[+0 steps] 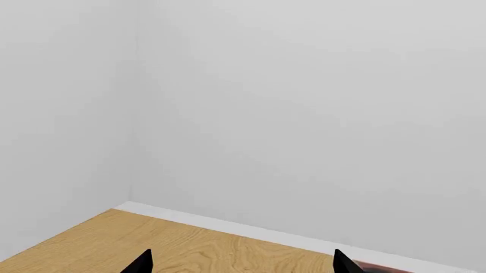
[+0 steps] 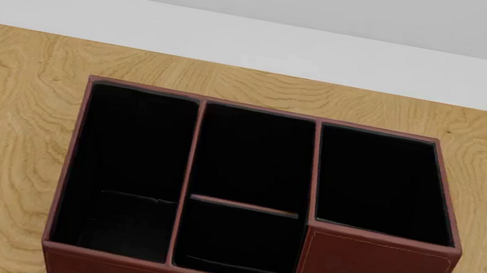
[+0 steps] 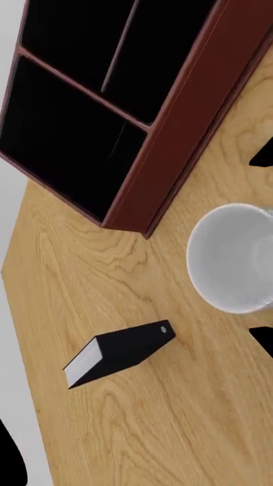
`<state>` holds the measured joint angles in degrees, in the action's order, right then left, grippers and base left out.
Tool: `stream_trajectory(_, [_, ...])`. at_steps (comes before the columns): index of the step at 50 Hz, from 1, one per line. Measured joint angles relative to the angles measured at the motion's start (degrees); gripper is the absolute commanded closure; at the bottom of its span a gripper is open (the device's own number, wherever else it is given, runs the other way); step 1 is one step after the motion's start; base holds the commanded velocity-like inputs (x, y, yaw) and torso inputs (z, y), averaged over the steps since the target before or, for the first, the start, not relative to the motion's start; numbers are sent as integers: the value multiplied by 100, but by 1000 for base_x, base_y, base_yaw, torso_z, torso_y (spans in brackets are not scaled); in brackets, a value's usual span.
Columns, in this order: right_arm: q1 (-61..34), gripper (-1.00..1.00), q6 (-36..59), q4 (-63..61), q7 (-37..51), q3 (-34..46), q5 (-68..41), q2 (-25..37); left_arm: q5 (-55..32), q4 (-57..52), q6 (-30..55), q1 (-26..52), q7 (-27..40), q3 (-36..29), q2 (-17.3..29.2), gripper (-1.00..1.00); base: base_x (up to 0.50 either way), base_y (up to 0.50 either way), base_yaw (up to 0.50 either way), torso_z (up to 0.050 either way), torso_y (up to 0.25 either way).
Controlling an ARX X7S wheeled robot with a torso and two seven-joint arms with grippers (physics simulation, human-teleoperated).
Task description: Pick up the white mug and place it to the right of the caddy.
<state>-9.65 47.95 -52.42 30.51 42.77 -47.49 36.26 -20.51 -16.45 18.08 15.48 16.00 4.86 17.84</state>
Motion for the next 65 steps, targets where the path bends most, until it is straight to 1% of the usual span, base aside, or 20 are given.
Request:
stream_trajectory(32, [36,-100,-6,278,-100,291,84,19,-35,20,-26,-11,42,-53,33,-100,0,0,0,0,0])
stream_trajectory(40, [93,-100,-151,398,-185,338,189,49,-45,18,-28,-15,53,-64,44,-100,0,0,0,0,0])
stream_trajectory(54, [329,-100,-635,571,-340,612,811,114,-52,40,-51,-13,62,-97,56,-100,0,0,0,0,0])
stream_trajectory(65, [437,-100,-850,778,-464,743,998,103,-72,20,-43,-20,83,-112,70,-100,0,0,0,0,0])
